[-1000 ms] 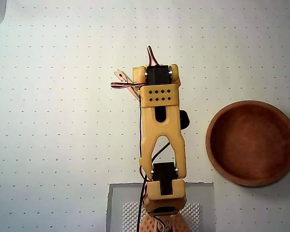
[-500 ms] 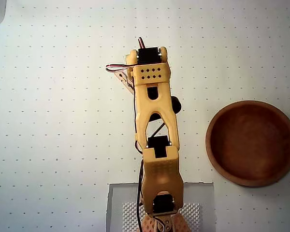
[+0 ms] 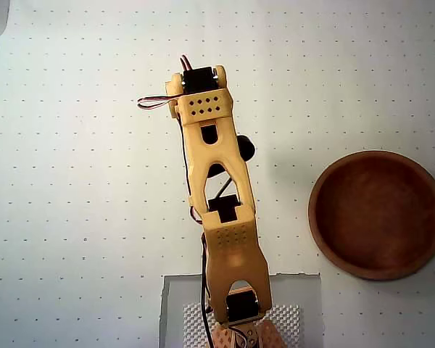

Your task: Grasp a clothespin and put it in the bowl.

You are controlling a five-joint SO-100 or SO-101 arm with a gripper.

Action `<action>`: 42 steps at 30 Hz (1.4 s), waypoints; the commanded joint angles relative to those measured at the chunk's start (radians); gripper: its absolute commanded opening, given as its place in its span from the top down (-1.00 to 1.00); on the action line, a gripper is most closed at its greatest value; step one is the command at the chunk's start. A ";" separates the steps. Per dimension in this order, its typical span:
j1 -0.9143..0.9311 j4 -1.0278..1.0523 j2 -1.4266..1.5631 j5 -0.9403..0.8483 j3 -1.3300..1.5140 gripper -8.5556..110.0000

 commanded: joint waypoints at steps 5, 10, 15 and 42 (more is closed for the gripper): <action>0.003 0.006 0.029 -0.103 -0.060 0.90; 0.003 -0.003 -0.008 -0.146 -0.063 0.90; 0.020 -0.095 -0.083 -0.173 -0.095 0.90; 0.003 -0.126 -0.365 -0.175 -0.411 0.90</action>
